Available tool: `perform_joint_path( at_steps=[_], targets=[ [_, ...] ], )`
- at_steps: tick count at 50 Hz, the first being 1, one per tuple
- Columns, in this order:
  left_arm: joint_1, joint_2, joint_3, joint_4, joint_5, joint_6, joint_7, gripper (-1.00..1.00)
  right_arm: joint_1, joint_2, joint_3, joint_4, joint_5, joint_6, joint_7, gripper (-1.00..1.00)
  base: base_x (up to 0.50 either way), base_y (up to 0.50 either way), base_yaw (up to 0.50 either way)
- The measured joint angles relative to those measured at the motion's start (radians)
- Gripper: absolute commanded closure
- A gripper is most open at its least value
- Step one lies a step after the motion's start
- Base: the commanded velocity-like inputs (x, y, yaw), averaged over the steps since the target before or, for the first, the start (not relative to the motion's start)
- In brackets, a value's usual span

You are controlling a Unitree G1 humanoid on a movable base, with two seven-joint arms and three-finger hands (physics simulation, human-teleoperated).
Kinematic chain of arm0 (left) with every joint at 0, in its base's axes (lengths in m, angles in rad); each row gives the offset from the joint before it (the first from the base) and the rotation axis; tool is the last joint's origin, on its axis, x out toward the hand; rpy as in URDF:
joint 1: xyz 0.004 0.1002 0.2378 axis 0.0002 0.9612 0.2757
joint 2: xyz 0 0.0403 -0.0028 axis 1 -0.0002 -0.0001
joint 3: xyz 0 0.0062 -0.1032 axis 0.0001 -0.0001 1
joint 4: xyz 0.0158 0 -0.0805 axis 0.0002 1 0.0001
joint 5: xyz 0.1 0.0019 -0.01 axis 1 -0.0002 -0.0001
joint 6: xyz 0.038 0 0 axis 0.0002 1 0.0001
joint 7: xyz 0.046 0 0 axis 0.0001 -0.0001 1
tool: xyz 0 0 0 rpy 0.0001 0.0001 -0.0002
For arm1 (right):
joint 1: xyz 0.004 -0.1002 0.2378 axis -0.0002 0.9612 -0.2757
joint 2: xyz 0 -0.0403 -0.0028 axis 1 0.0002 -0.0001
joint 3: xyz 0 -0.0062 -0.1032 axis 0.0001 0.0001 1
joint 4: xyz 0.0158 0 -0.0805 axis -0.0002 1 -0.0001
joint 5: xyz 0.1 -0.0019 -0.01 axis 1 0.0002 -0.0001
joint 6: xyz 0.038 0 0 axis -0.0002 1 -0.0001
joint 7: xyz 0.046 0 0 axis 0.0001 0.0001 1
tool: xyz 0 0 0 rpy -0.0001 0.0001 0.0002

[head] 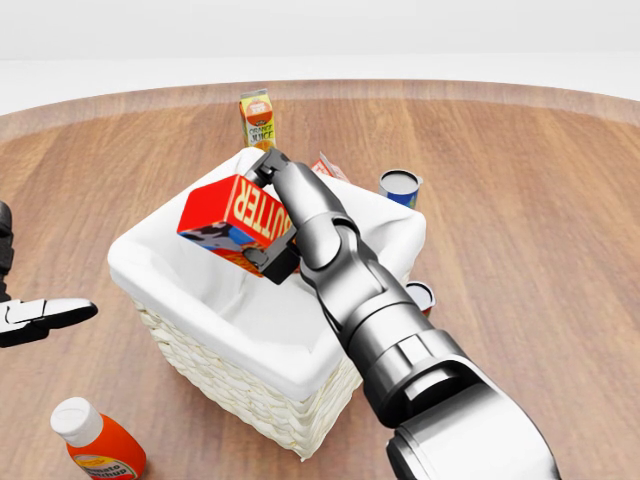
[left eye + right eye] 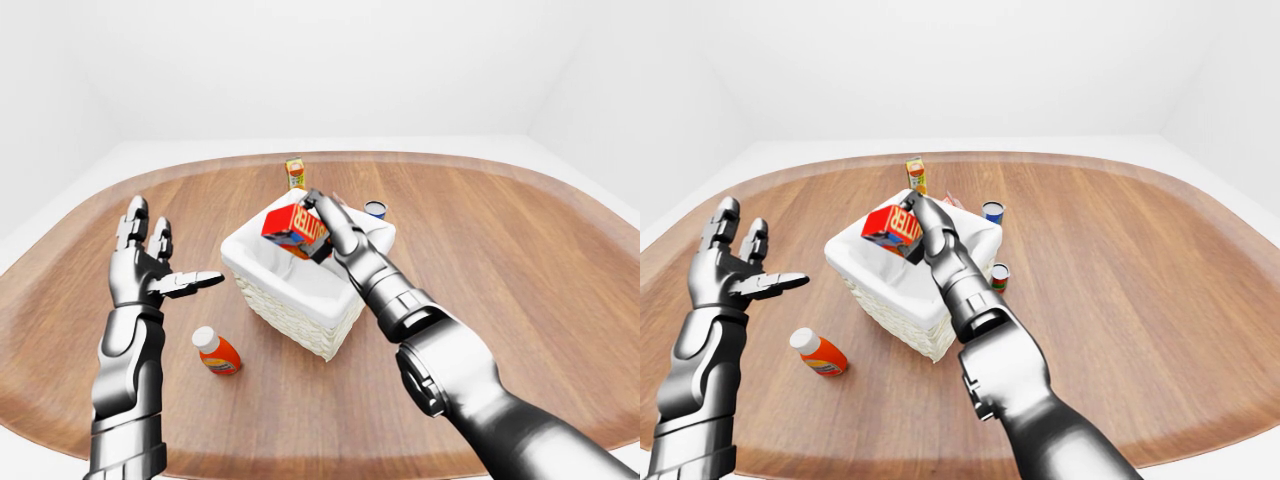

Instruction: Pick up the butter and put it in the basket.

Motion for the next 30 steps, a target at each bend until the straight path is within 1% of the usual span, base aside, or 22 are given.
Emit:
perform_joint_path(
  at_steps=[30],
  targets=[
    [0.001,0.006,0.002,0.011,-0.009,0.0,-0.001,-1.0,0.014,0.03,0.003,0.056,-0.012,0.0,-0.022,1.0,0.0,0.0,0.0]
  ],
)
